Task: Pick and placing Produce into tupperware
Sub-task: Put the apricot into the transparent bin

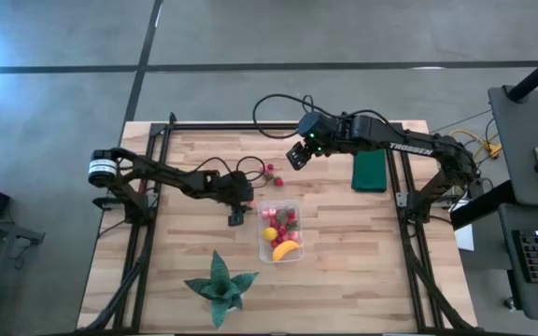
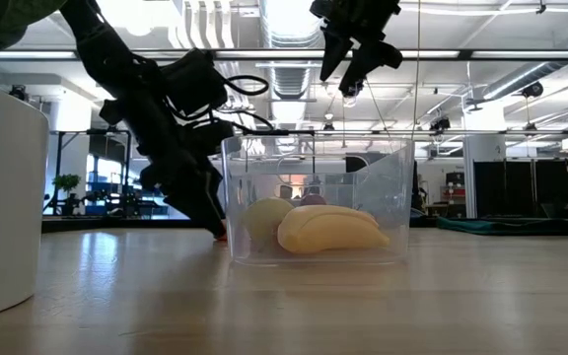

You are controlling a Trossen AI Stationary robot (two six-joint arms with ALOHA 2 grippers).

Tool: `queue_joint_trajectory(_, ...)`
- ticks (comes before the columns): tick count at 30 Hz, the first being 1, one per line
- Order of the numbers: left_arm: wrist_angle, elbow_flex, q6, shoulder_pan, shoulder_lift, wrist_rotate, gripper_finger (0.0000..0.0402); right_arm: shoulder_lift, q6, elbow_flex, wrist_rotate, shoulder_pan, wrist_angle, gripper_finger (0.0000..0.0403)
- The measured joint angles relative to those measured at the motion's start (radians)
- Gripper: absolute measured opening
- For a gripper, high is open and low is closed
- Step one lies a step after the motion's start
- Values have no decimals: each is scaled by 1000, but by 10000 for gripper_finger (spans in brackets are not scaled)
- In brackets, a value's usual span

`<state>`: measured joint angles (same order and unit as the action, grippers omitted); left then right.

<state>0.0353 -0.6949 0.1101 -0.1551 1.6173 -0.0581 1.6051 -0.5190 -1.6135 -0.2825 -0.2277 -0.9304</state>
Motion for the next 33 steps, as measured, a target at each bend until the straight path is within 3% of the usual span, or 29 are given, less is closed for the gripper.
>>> queue_joint_trajectory(13, -8, 0, -29, 0, -29, 4, 67, 0, -5, 0, 0, 0, 1, 215)
queue_joint_trajectory(21, -17, -31, -26, 0, -199, 14, 75, 1, -16, 1, 0, 0, 1, 215)
queue_joint_trajectory(25, -19, -42, -9, 17, -225, 6, 76, 1, -20, 5, 0, 0, 2, 215)
queue_joint_trajectory(33, 57, -88, 158, 52, -140, -147, 77, 1, -24, 14, 0, 0, 0, 215)
